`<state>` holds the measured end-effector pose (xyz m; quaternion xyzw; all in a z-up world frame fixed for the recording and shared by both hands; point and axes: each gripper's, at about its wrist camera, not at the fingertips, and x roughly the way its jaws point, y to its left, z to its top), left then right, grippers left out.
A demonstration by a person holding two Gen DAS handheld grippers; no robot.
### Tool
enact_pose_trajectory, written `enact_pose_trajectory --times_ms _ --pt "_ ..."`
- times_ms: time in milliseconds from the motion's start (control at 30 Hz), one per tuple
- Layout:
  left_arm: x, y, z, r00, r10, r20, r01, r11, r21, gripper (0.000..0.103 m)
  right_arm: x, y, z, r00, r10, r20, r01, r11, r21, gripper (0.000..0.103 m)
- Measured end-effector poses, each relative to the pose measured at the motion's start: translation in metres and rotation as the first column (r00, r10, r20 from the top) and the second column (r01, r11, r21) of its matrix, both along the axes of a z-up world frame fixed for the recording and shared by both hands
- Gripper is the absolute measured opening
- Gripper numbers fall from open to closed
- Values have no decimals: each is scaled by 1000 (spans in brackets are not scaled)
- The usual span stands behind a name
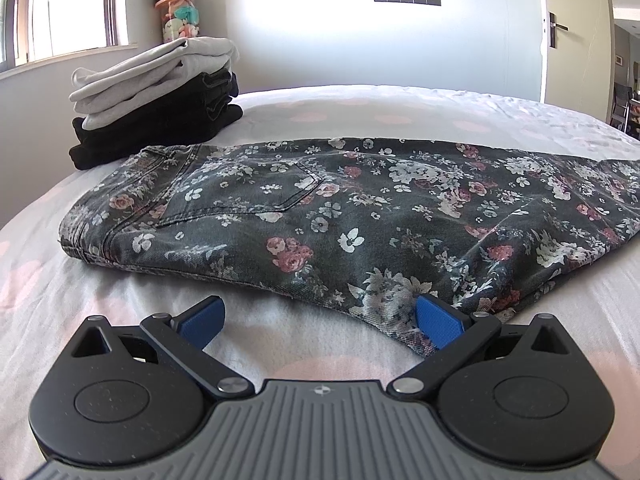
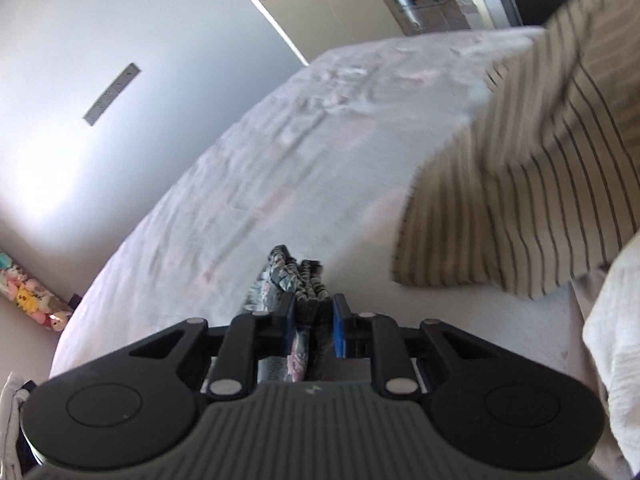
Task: Fold clothes
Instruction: 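Lift the waistband end and fold it over onto the leg hems with the right tool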
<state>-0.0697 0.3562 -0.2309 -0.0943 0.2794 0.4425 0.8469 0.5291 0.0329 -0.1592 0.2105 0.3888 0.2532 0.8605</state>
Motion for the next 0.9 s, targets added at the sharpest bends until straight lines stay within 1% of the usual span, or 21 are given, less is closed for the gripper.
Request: enact_pose_trajectory --times_ms 100,133,267,300,400,467,567,633,667,733,800,900 --pt "0 -2 9 1000 9 -7 -9 1000 15 103 -17 16 38 999 27 46 -27 1000 -2 21" --pt "-1 -1 14 1000 23 -1 -23 1000 4 103 -23 24 51 997 35 62 -35 999 -1 20" --pt "-11 14 35 998 47 33 -44 994 -103 103 -60 59 105 987 89 131 -88 996 -10 20" --pt "-15 17 43 997 62 44 -57 992 -110 103 -70 68 118 984 104 148 -103 995 -15 20" --pt "-30 33 67 994 89 67 -82 991 -103 103 -110 104 157 961 171 215 -166 985 -41 20" --pt "-41 48 81 993 98 61 -92 991 -93 103 -140 131 181 940 219 261 -209 976 -64 20" --pt "-63 73 91 990 134 43 -132 990 -52 103 -185 173 209 910 280 308 -265 960 -88 20" --pt "-82 86 91 980 190 52 -189 982 -29 103 -214 203 223 889 320 327 -303 947 -102 20" --pt "-94 91 89 972 227 67 -225 974 -33 103 -230 218 228 877 342 337 -324 939 -112 20" --pt "-116 101 83 951 293 100 -284 955 -89 103 -260 250 239 850 387 356 -364 922 -133 20" --pt "-130 111 78 934 337 116 -319 935 -153 103 -291 282 243 824 433 365 -408 901 -149 20" --pt "-136 121 74 929 357 100 -335 924 -186 103 -338 328 243 786 500 364 -473 865 -167 20"
